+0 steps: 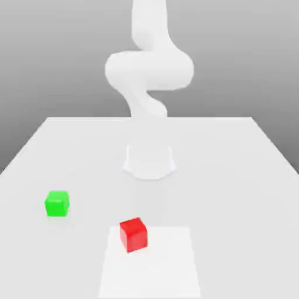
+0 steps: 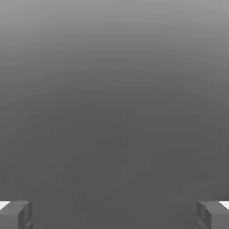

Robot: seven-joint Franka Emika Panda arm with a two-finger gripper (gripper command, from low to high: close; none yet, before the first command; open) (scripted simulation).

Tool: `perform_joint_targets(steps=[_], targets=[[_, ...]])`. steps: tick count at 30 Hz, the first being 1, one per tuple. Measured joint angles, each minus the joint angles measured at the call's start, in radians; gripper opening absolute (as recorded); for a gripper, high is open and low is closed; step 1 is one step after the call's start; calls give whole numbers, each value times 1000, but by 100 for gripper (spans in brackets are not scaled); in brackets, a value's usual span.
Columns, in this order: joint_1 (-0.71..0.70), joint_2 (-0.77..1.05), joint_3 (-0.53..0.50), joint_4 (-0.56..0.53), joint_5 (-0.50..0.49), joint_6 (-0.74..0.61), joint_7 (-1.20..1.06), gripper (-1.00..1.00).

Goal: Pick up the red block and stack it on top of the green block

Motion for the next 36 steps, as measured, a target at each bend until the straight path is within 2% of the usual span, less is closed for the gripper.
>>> perform_joint_targets(steps=[11,19,23,28,29,36], targets=[[-200,385,150,-284,-15,258,534,0],[-268,656,180,-482,23,445,873,0],[-271,772,163,-484,-31,540,948,0],[-196,922,62,-465,-141,666,1028,0],[-188,941,49,-463,-157,682,1039,-100],[-187,940,49,-463,-158,683,1041,-100]])
